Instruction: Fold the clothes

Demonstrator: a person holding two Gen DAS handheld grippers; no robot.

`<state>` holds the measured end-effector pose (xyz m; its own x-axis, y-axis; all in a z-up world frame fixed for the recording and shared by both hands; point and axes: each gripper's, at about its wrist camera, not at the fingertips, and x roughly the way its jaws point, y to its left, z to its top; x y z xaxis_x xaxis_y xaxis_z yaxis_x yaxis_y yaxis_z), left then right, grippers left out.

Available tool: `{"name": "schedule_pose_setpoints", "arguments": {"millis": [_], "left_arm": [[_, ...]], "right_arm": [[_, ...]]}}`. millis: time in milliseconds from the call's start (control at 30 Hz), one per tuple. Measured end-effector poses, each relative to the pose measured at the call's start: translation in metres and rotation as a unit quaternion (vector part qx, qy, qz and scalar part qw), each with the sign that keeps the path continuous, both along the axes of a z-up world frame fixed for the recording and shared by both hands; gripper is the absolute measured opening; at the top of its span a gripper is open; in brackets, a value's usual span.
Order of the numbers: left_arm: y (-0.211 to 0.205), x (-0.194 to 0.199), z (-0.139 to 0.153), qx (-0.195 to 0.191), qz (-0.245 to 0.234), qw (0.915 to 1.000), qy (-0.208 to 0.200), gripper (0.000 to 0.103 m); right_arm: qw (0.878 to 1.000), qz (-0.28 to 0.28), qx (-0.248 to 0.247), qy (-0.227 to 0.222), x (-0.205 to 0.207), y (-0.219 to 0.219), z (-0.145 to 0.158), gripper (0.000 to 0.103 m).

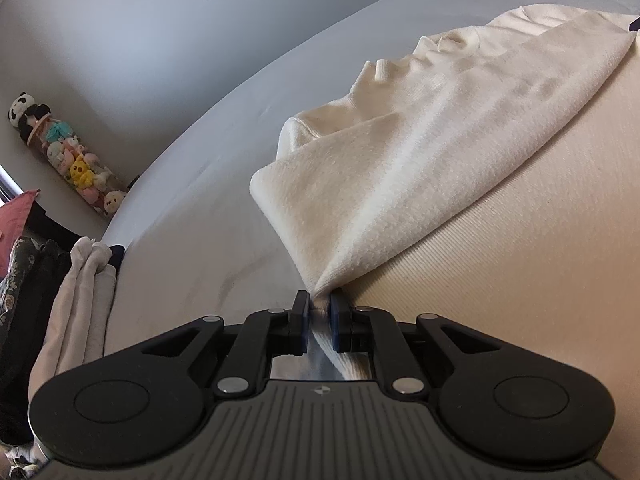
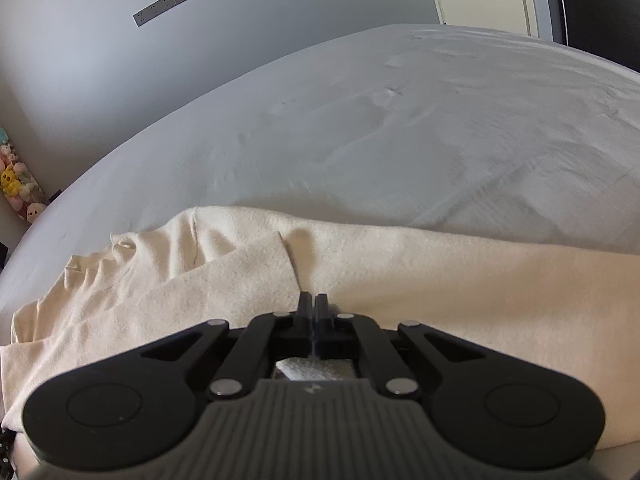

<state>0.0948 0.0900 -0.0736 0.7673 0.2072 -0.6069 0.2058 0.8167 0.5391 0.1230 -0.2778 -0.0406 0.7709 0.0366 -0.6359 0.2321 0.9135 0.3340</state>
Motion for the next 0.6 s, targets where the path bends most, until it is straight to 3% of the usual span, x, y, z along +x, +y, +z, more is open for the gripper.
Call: {"name": "schedule_pose_setpoints", "arguments": {"millis": [167, 233, 267, 300, 400, 533, 600], "left_arm": [[0.002, -0.005, 0.009, -0.014, -0.005, 0.9999, -0.009, 0.018], [0.001, -0.01, 0.016, -0.014, 0.001, 0.9998, -0.013, 0.039], [0.001, -0.013, 0.021, -0.017, 0.004, 0.9998, -0.013, 0.043], [0.002, -0.015, 0.028, -0.03, 0.007, 0.9995, -0.012, 0.047], [0.006, -0.02, 0.053, -0.078, 0.021, 0.9966, -0.016, 0.049], [0.009, -0.026, 0.087, -0.148, 0.042, 0.9872, -0.042, 0.051], [0.01, -0.031, 0.1, -0.179, 0.05, 0.981, -0.057, 0.051]], "right_arm": [[0.999, -0.021, 0.032, -0.01, -0.007, -0.013, 0.004, 0.008], [0.998, -0.036, 0.045, -0.016, -0.012, -0.019, 0.009, 0.012], [0.997, -0.044, 0.052, -0.019, -0.015, -0.023, 0.012, 0.012], [0.997, -0.052, 0.059, -0.021, -0.018, -0.026, 0.015, 0.014], [0.994, -0.076, 0.078, -0.032, -0.028, -0.036, 0.024, 0.038], [0.987, -0.116, 0.097, -0.059, -0.052, -0.055, 0.042, 0.037], [0.988, -0.112, 0.077, -0.074, -0.066, -0.066, 0.051, 0.037]]}}
